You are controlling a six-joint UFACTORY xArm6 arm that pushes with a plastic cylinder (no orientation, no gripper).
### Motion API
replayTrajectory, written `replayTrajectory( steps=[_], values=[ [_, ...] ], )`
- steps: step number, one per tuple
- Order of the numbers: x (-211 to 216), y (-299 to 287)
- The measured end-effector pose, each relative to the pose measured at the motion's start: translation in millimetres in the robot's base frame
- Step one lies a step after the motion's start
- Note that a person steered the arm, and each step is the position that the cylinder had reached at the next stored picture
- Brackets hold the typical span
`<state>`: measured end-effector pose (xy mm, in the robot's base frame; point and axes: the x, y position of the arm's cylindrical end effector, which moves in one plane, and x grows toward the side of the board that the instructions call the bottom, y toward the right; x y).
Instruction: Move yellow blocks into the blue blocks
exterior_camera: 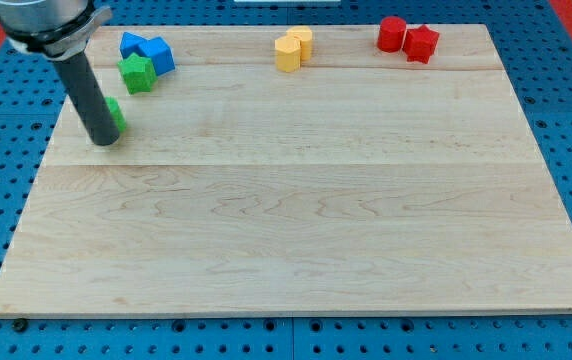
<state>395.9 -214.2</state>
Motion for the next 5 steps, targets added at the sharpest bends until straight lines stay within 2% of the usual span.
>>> replayTrajectory(
  steps=[1, 2, 4, 5],
  values=[
    [-43, -4],
    [-33, 19],
    [-64, 306],
    [-104, 435]
  ],
)
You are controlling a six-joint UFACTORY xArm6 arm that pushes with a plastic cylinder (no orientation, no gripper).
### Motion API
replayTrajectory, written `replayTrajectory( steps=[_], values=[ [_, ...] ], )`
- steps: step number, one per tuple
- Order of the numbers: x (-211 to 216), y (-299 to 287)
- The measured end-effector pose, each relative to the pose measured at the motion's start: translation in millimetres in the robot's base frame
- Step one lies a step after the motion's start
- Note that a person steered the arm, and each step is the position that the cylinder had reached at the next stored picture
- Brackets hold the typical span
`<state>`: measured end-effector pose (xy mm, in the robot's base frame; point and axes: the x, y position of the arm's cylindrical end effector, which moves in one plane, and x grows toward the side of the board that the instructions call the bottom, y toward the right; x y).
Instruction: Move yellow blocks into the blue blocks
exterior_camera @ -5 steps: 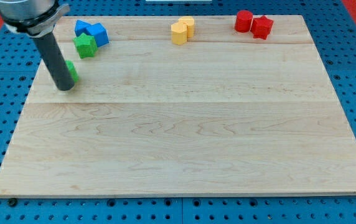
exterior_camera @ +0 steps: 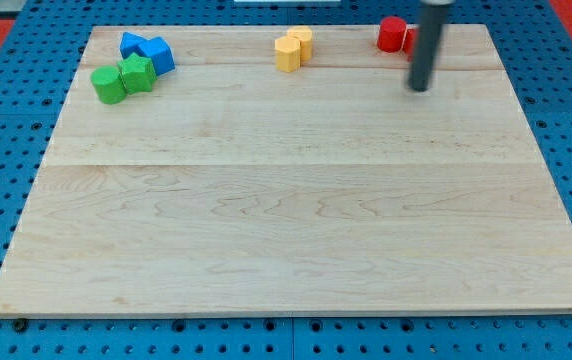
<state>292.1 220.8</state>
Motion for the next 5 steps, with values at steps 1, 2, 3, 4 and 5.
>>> replayTrajectory(
  steps=[1, 2, 3, 4, 5],
  values=[
    [-69, 60],
    [-100, -22],
    [-94, -149],
    [-69, -255],
    [-76, -264]
  ],
)
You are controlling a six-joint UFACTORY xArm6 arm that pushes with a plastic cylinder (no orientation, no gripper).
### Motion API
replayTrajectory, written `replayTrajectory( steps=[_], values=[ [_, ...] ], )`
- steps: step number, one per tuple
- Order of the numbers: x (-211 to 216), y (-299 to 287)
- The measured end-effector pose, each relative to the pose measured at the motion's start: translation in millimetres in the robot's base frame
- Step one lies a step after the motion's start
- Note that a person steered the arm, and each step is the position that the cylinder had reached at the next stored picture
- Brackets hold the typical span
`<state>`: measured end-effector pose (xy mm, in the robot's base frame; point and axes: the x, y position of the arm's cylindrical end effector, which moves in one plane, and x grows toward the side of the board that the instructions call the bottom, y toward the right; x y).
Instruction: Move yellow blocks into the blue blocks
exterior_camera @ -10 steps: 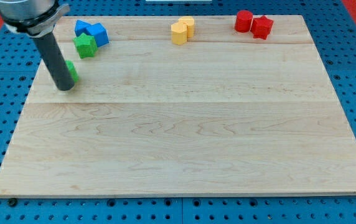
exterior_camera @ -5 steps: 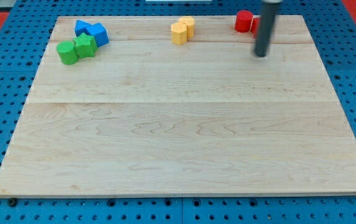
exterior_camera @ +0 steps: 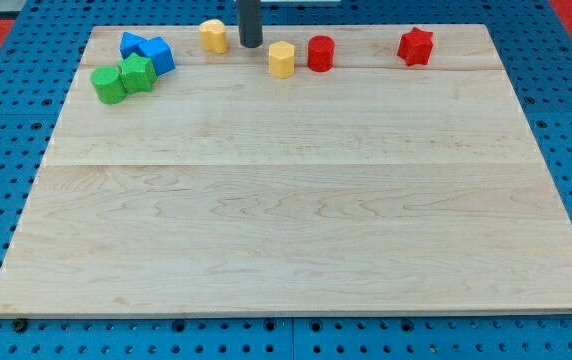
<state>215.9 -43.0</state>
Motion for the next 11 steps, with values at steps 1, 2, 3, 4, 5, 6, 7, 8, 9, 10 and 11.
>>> replayTrajectory(
  steps=[1, 2, 3, 4, 5, 6, 7, 8, 9, 10, 11],
  values=[
    [-21, 30],
    [-22, -56],
    [-7, -143],
    [-15, -83],
    [-22, 23],
    [-23, 154],
    [10, 133],
    [38, 65],
    [54, -20],
    [56, -31],
    [56, -67]
  ],
)
